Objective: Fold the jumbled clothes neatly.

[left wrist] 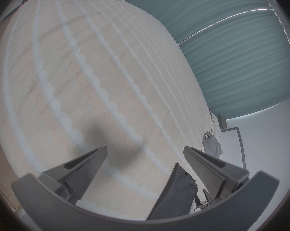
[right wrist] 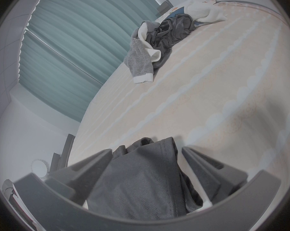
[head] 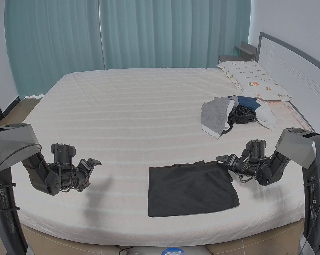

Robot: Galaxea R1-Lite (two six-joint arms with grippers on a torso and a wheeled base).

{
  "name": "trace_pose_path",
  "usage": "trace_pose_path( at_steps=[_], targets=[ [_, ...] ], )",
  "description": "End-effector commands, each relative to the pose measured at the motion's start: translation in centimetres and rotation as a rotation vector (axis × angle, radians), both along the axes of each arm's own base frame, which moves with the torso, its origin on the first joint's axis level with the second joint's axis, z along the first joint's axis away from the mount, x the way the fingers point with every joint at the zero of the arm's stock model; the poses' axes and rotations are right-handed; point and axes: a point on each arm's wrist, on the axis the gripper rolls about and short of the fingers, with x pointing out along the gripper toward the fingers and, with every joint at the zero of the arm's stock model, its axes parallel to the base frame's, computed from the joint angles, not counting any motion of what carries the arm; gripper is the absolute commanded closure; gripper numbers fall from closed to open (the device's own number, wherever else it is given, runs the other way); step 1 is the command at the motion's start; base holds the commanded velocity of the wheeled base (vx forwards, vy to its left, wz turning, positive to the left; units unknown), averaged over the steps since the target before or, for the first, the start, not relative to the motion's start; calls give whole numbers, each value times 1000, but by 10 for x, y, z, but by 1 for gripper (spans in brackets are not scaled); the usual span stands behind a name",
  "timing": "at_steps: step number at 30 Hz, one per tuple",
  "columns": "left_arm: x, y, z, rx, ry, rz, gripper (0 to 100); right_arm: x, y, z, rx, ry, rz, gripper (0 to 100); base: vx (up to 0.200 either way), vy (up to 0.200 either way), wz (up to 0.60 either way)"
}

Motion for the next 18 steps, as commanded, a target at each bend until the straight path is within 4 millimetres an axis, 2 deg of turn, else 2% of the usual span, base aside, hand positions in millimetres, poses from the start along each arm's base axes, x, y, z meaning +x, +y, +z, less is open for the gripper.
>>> trace_pose_path(
  at_steps=[1, 18],
  targets=[
    [0, 0, 0, 0, 1, 0, 0, 4, 1, -3, 1, 4, 0, 100, 0, 0, 0],
    [0, -1, -1, 1, 2, -1, 0, 5, -13, 1, 18, 4, -45, 100, 0, 0, 0]
  ],
)
